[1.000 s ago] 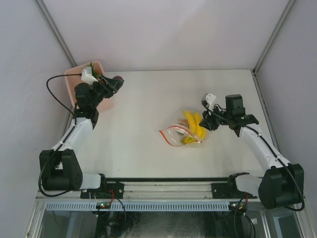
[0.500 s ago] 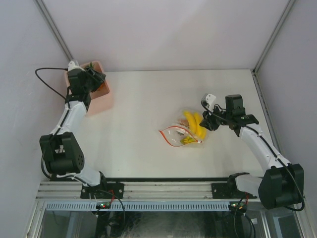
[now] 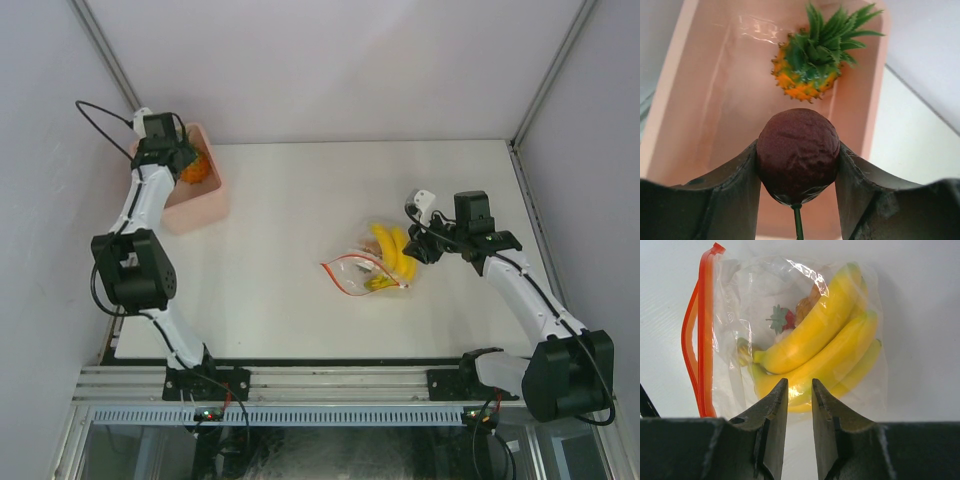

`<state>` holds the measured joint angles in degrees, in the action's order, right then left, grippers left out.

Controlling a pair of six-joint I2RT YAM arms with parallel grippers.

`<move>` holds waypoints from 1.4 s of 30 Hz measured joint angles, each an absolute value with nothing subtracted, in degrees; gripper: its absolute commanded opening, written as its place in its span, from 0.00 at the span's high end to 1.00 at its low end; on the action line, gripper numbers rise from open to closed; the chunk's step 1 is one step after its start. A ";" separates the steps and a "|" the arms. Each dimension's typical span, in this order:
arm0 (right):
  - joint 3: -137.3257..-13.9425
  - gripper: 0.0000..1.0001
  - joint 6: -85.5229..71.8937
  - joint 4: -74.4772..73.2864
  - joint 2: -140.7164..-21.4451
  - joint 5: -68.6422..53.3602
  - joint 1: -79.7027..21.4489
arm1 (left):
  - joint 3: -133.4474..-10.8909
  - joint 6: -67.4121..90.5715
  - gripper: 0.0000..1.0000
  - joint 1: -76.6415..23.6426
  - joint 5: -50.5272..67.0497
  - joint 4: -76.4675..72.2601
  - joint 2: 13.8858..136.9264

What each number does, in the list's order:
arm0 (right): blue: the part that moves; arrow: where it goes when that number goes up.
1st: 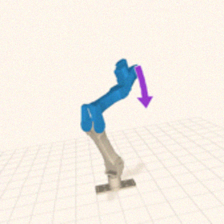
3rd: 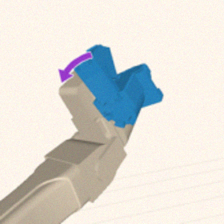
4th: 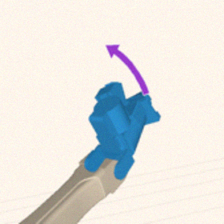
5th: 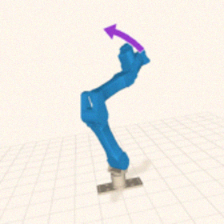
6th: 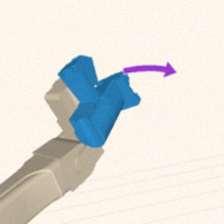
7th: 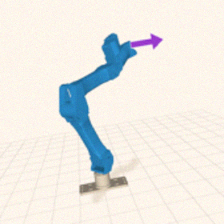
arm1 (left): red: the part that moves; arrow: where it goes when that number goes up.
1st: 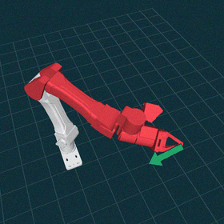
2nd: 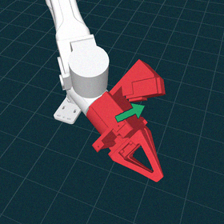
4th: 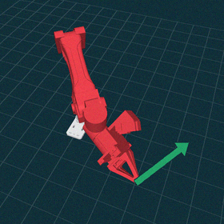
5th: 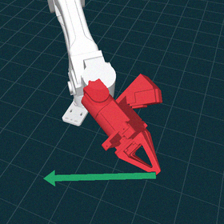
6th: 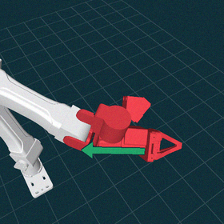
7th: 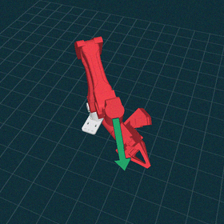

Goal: Open the zip-top bag and remove the fake food
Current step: Place the fake fruit in the bin.

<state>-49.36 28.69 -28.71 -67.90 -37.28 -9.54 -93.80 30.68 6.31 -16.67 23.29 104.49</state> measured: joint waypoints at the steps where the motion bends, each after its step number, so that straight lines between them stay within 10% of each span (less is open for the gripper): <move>1: -49.36 0.75 28.75 -28.73 -67.90 -37.28 -9.54 | -94.65 30.22 0.84 6.31 -17.39 23.97 105.16; 22: -49.36 0.75 29.28 -29.30 -67.90 -36.25 -9.58 | -111.44 17.56 0.68 7.01 -31.44 30.81 121.25; 29: -49.36 0.75 29.45 -29.43 -67.90 -35.99 -9.58 | -112.40 15.27 0.40 7.42 -32.88 28.21 123.61; 33: -49.36 0.75 29.47 -29.41 -67.94 -35.97 -9.58 | -112.40 13.43 0.03 7.64 -32.88 25.19 124.68; 42: -49.36 0.75 29.67 -29.43 -68.38 -35.75 -9.58 | -112.42 12.43 0.00 8.36 -35.73 20.84 125.80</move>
<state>-49.36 29.67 -29.43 -68.38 -35.75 -9.58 -112.42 12.43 8.36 -35.73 20.84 125.80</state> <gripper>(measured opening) 0.252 0.996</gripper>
